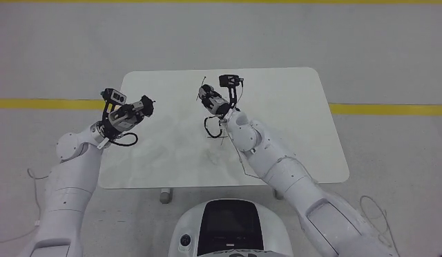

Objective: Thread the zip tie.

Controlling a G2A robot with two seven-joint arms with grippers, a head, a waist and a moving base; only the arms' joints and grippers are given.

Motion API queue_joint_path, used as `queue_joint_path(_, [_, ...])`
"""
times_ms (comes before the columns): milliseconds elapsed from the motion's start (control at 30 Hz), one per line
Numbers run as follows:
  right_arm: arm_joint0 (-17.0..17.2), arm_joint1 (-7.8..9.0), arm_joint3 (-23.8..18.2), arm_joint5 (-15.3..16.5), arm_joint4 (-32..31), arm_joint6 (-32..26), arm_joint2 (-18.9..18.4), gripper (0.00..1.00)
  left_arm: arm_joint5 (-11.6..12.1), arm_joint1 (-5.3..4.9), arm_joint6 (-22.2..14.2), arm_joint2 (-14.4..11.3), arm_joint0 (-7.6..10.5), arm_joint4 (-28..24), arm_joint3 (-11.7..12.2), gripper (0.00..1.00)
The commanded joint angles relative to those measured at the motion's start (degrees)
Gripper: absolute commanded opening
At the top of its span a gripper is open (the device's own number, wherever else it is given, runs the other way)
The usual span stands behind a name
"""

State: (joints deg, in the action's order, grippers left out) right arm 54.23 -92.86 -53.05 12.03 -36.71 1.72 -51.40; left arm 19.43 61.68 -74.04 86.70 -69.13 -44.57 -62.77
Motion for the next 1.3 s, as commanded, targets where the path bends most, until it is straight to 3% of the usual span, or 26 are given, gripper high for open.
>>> queue_joint_path(0, [2.60,0.72,-4.64,-0.87,-2.35,-0.02,-0.87,0.00,0.05,0.12,2.62,-0.82,-0.66,1.78,-0.74,0.00])
queue_joint_path(100, [5.34,1.62,-9.38,-1.59,-5.70,-0.42,-1.90,0.00,0.05,0.34,5.89,-1.83,-1.13,5.75,-1.89,0.00])
queue_joint_path(200, [8.10,2.50,-13.81,-1.51,-8.80,-0.72,-3.08,0.00,0.05,0.71,8.09,-3.20,-1.10,8.05,-1.61,0.00])
queue_joint_path(333, [9.98,3.57,-17.15,-0.74,-14.00,-4.19,-3.92,0.00,0.05,1.12,8.25,-4.77,-0.78,8.36,-1.37,0.00])
queue_joint_path(567, [10.00,3.69,-17.50,-0.91,-15.18,-4.56,-3.95,0.00,0.05,1.11,8.14,-4.64,-0.79,8.32,-1.89,0.00])
queue_joint_path(633, [10.29,3.70,-17.88,-0.75,-15.02,-4.11,-3.95,0.00,0.05,1.06,11.33,-5.21,-1.17,11.75,-1.96,0.00])
queue_joint_path(900, [14.50,3.96,-21.60,-2.22,-20.11,4.75,-3.30,0.00,0.05,1.88,14.81,-7.65,-3.14,11.19,-2.39,0.00])
queue_joint_path(1067, [15.35,3.59,-22.09,-3.86,-20.22,6.25,-2.07,0.00,0.05,2.63,15.99,-9.22,-2.81,12.55,-2.26,0.00])
queue_joint_path(1267, [15.22,3.60,-22.18,-4.23,-21.34,6.88,-1.94,0.00,0.05,2.71,16.50,-9.25,-2.66,13.61,-2.62,0.00])
